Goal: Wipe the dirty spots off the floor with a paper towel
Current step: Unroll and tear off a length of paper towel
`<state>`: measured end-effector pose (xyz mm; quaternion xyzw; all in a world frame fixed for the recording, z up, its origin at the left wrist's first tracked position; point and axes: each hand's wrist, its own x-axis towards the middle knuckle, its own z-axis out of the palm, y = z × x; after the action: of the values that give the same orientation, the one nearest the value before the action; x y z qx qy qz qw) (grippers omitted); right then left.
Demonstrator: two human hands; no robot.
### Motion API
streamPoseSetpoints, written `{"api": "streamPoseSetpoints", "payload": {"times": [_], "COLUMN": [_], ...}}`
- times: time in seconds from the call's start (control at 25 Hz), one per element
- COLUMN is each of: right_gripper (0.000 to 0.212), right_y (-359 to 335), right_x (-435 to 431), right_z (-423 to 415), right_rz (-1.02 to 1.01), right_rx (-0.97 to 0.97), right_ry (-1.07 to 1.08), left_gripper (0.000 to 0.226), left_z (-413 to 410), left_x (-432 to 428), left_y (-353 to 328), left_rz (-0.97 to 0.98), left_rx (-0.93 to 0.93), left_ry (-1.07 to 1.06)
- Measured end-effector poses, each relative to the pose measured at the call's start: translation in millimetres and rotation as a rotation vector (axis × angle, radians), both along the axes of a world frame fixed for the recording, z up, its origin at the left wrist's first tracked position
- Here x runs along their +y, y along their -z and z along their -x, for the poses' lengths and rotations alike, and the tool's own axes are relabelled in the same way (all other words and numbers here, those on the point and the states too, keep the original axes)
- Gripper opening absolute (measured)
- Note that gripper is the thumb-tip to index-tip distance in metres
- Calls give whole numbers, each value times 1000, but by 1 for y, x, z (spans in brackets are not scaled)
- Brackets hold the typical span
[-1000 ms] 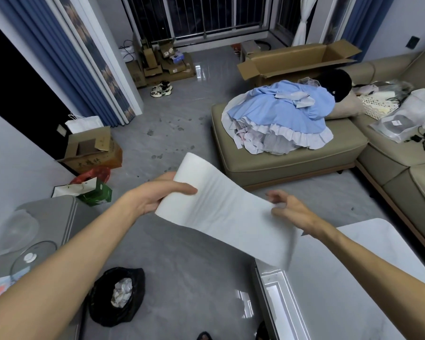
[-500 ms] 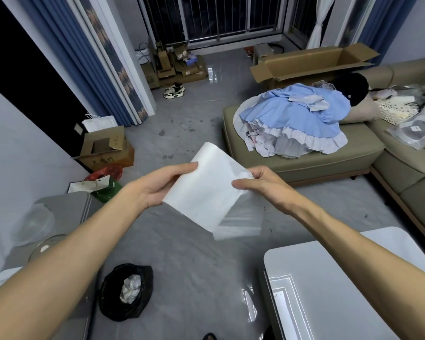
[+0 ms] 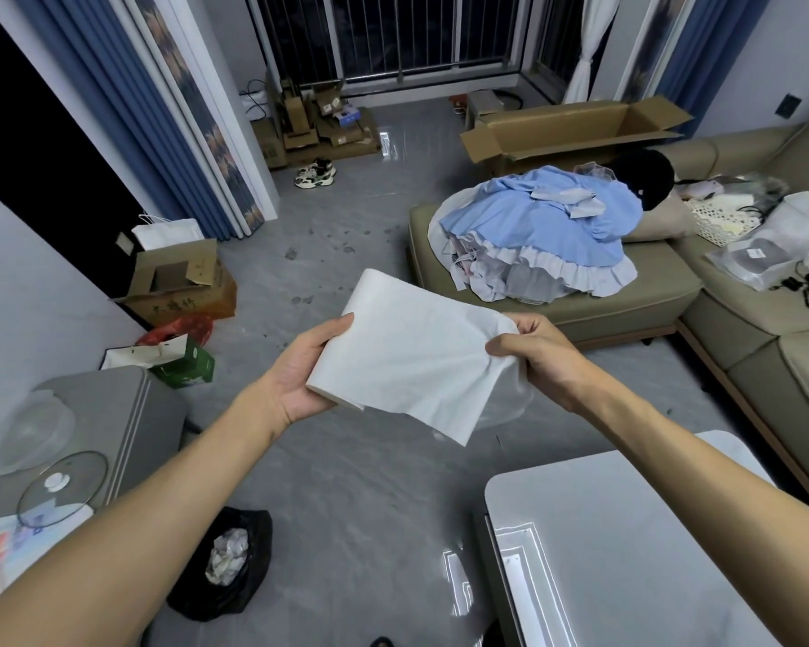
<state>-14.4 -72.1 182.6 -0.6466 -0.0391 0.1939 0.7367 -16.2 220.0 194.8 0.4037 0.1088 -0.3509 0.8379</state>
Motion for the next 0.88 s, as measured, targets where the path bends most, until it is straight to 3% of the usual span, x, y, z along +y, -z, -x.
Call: {"api": "streamPoseSetpoints", "payload": {"times": [0.12, 0.2, 0.28, 0.4, 0.52, 0.76, 0.88], "right_gripper": [19, 34, 48, 51, 49, 29, 18], "right_y": [4, 10, 17, 20, 17, -8, -17], "right_x": [-10, -19, -27, -37, -34, 35, 45], "right_z": [1, 1, 2, 2, 2, 5, 10], "right_rz": [-8, 6, 18, 21, -13, 33, 28], "right_rx": [-17, 12, 51, 99, 153, 35, -15], "right_ry": [-51, -127, -199, -265, -341, -403, -336], "left_gripper": [42, 38, 46, 55, 51, 50, 39], "left_z": [-2, -4, -5, -5, -6, -2, 2], "left_x": [2, 5, 9, 12, 10, -12, -4], "left_y": [-5, -11, -17, -26, -42, -57, -51], "left_rz": [5, -5, -57, -241, -454, -565, -409], "left_rx": [-27, -37, -32, -51, -189, -353, -160], "left_ry": [-5, 25, 56, 102, 201, 415, 307]}}
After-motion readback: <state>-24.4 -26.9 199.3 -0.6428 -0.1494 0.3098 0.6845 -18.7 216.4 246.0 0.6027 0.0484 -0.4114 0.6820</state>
